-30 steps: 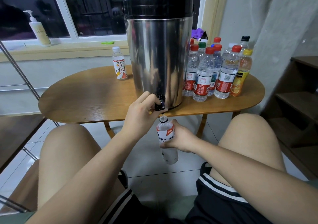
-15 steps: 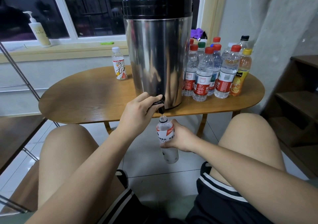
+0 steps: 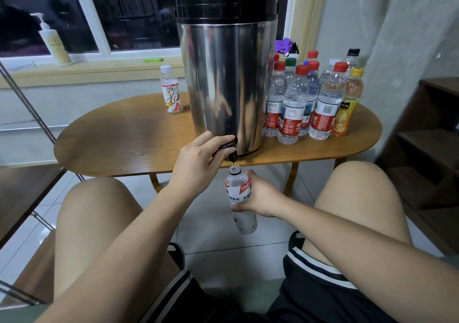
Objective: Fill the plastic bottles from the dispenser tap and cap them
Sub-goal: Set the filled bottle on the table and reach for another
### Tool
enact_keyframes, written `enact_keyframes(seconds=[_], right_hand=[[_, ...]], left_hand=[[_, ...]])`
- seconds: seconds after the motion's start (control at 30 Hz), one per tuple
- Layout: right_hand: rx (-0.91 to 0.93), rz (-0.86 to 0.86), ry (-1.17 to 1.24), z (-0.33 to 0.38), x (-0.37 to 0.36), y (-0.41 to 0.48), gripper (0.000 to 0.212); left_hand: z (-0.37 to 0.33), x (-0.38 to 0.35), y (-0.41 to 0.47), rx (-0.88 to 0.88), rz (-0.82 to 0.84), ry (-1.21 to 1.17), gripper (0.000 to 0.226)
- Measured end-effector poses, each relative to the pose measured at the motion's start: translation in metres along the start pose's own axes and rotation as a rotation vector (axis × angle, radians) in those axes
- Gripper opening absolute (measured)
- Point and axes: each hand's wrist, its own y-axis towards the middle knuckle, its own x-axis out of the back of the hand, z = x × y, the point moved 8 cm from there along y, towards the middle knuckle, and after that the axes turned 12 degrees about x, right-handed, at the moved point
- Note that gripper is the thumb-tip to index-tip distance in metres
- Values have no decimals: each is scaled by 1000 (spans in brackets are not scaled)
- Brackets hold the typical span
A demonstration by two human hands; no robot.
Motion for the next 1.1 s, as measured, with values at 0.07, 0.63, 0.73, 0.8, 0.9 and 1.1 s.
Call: enact_keyframes(seconds=[0.07,0.63,0.73,0.8,0.9,1.1], right_hand=[[1,-1,-1,0,0,1,88],[-1,12,-10,1,0,0,89],[-3,10,-7,2,0,0,89],[-8,6,-4,2,0,-1,89],[-9,7,-3,2,0,-1,88],[-10,9,-16,1,0,-1,88]], left_hand=[[0,1,-1,9,6,-9,30],[5,1,-4,66,24,-52,32],[6,0,-5,69,22,-56,32],[6,0,-5,68,21,-59,32],[7,-1,-4,70,24,-59,31],[7,-1,-4,72,31,-61,29]])
